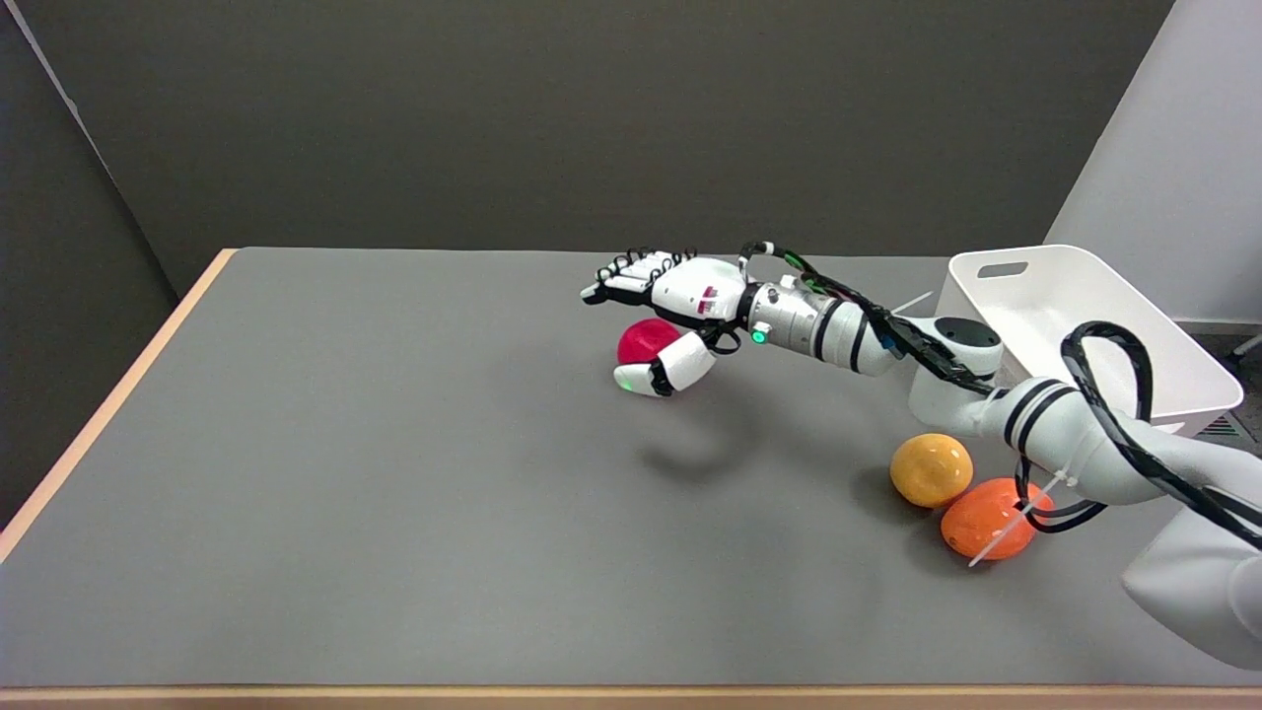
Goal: Pick up tomato.
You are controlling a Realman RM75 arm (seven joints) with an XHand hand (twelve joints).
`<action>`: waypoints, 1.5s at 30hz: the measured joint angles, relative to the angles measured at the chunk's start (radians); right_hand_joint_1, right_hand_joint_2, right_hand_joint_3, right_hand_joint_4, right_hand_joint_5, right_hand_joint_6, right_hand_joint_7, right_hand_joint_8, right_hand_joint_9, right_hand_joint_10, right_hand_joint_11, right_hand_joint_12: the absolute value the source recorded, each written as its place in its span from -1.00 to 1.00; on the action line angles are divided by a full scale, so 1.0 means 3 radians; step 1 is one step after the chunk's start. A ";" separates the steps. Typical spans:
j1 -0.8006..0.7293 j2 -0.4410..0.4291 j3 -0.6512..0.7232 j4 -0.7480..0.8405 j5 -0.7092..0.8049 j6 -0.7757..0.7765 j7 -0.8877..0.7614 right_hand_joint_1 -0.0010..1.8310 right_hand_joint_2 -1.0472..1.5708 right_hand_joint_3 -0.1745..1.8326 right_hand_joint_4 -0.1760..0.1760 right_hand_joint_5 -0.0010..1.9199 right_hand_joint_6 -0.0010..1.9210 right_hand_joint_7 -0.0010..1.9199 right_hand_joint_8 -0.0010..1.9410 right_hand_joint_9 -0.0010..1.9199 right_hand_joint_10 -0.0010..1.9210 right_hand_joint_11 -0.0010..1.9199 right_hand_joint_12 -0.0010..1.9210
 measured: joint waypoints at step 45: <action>0.0207 -0.0289 -0.0024 -0.0645 -0.0129 -0.0054 -0.0010 -0.48 0.23 0.14 0.40 -0.90 -0.56 -0.92 -0.72 -0.97 -0.67 -1.00 -0.08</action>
